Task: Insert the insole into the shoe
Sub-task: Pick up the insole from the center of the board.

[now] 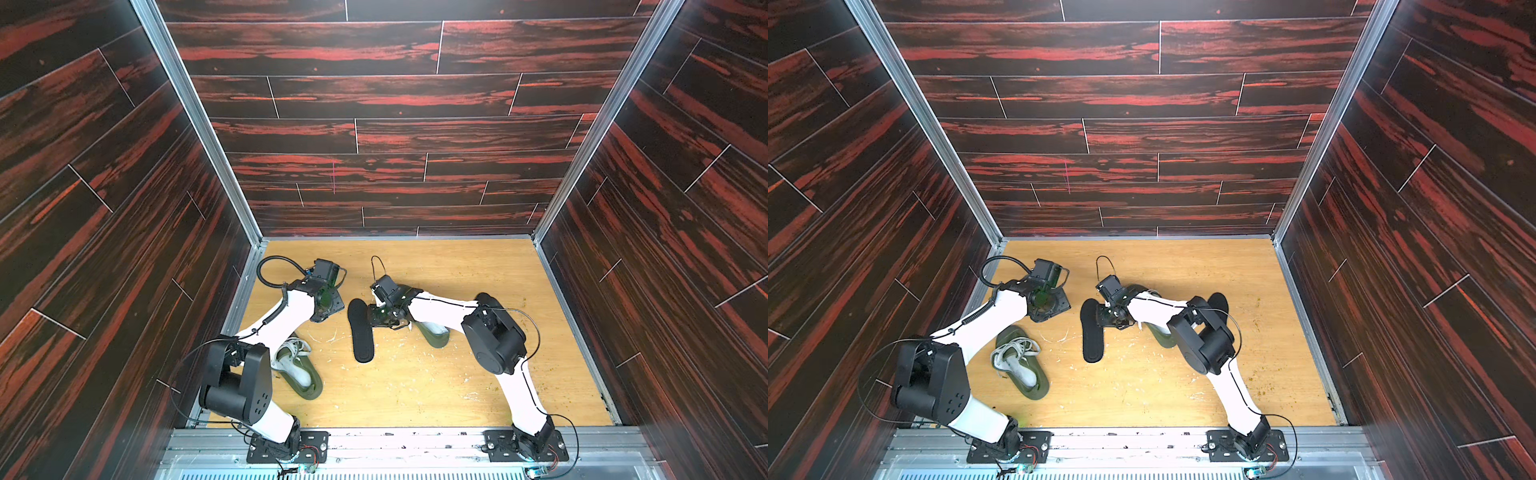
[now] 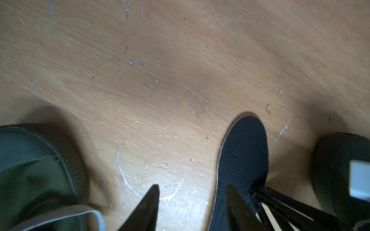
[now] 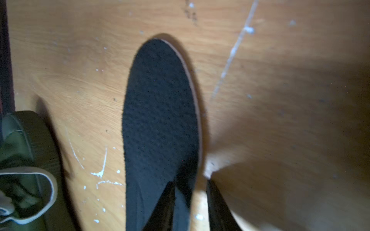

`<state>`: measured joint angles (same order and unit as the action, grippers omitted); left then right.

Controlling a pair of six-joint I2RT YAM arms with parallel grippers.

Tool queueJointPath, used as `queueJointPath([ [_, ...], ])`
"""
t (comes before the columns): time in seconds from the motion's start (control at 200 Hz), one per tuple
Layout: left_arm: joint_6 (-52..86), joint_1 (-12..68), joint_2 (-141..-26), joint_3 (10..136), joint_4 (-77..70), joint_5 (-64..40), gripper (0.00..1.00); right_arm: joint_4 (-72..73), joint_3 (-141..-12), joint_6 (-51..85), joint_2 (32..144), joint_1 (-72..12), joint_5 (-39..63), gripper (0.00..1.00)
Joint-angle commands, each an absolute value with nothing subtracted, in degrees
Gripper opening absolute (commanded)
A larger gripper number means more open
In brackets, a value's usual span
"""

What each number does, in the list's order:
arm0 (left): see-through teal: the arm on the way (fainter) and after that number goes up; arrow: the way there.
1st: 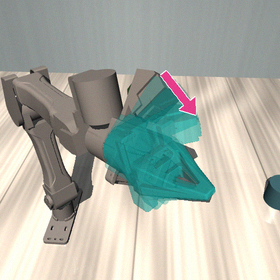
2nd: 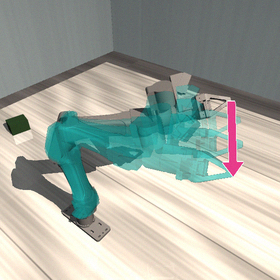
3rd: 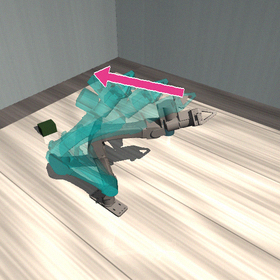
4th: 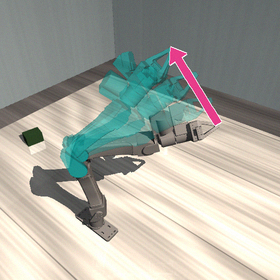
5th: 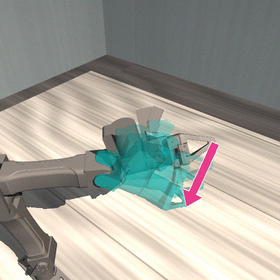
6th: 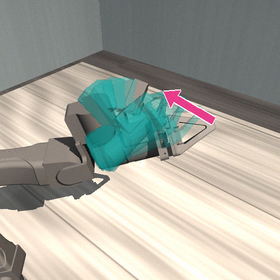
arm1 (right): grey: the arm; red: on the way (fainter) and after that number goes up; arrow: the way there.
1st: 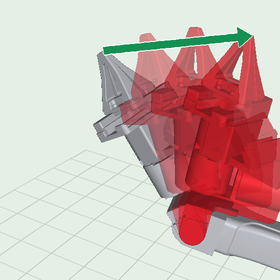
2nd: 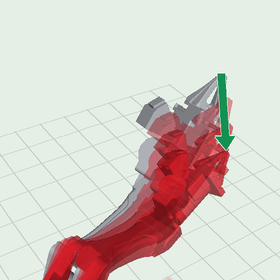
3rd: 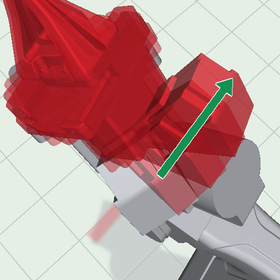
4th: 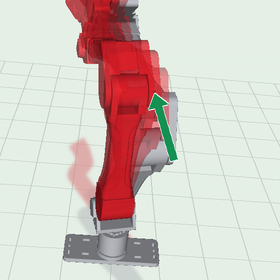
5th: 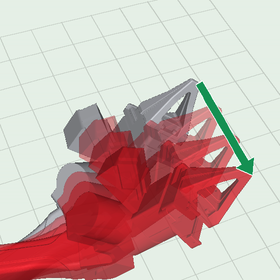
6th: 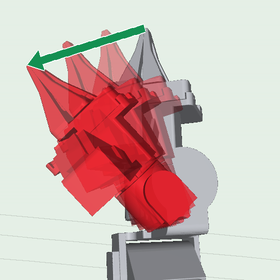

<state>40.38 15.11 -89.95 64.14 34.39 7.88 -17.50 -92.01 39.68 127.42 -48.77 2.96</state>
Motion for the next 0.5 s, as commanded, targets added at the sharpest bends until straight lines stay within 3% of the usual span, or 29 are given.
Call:
queueJointPath([
  [0.0, 38.2, 15.2, -89.2, 65.9, 37.9, 10.6, 0.55, -18.5, -92.5, 41.7, 129.8, -49.7, 3.2, 0.25],
  [0.235, 33.1, 15.1, -90.5, 69.5, 40.0, 11.2, 0.55, -15.9, -90.6, 39.3, 128.5, -49.6, 3.0, 0.02],
  [0.496, 13.8, 15.1, -92.6, 79.3, 47.1, -2.4, 0.61, -17.0, -90.6, 21.7, 118.0, -49.4, 7.6, 0.00],
])
